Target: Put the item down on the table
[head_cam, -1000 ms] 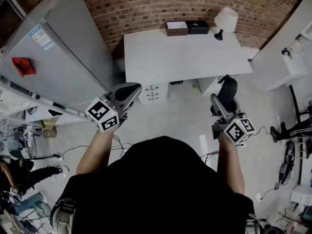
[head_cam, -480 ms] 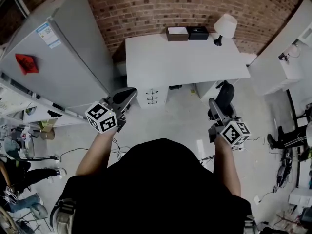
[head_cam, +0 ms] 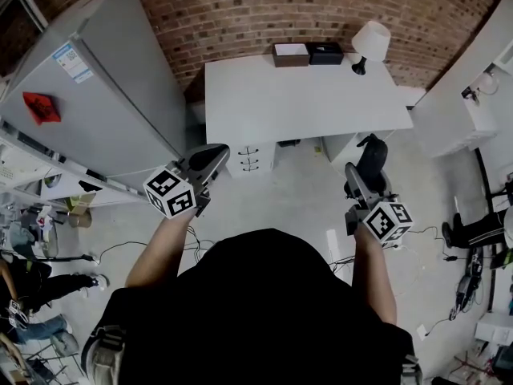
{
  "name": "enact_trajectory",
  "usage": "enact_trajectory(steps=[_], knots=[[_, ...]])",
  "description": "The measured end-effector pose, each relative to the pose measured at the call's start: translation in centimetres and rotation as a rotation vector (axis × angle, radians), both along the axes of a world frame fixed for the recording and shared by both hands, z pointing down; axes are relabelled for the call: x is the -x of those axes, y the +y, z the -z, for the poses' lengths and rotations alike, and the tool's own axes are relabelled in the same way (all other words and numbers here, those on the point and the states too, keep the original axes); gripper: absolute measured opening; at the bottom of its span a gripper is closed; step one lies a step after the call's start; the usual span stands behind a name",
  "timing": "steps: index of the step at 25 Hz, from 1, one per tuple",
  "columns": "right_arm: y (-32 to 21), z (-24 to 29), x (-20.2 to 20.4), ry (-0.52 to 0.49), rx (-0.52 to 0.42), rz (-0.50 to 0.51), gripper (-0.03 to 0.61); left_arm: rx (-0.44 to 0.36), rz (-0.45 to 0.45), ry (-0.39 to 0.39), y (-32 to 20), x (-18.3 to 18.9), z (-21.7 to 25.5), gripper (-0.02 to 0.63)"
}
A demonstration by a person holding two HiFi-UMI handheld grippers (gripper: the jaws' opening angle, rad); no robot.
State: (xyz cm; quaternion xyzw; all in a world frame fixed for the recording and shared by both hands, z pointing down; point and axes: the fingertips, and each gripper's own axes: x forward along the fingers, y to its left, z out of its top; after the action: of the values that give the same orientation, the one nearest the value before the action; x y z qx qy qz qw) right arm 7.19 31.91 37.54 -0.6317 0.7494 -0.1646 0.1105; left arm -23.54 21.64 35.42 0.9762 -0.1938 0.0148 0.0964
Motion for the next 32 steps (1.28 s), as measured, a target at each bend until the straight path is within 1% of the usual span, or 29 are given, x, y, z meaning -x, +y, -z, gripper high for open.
enact_trajectory(steps=[4,11,18,25,32], knots=[[-0.7,-0.1,-1.4,0.011,-0.001,0.017,0.345,-0.014,0.013,-0.007,0.0,-1.6,0.0,0.023],[-1.2,-0.7,-2.5,0.009,0.009,0.042,0.345,-0.005,0.002,-0.032,0.8,-3.5,-0.8,0.025],[-1.7,-1.1,-2.9,0.025,0.027,0.044,0.345,-0.005,0.006,-0.038,0.4,-3.9,-0.7,0.024],[-2.7,-1.6,-3.3,0.015,0.033,0.037,0.345,0.010,-0.009,-0.050,-0.6,-4.5,-1.5,0.023],[-4.8,-2.2,-3.2,0.014,0.050,0.014,0.345,0.029,-0.023,-0.041,-3.6,-4.4,-2.3,0.024]])
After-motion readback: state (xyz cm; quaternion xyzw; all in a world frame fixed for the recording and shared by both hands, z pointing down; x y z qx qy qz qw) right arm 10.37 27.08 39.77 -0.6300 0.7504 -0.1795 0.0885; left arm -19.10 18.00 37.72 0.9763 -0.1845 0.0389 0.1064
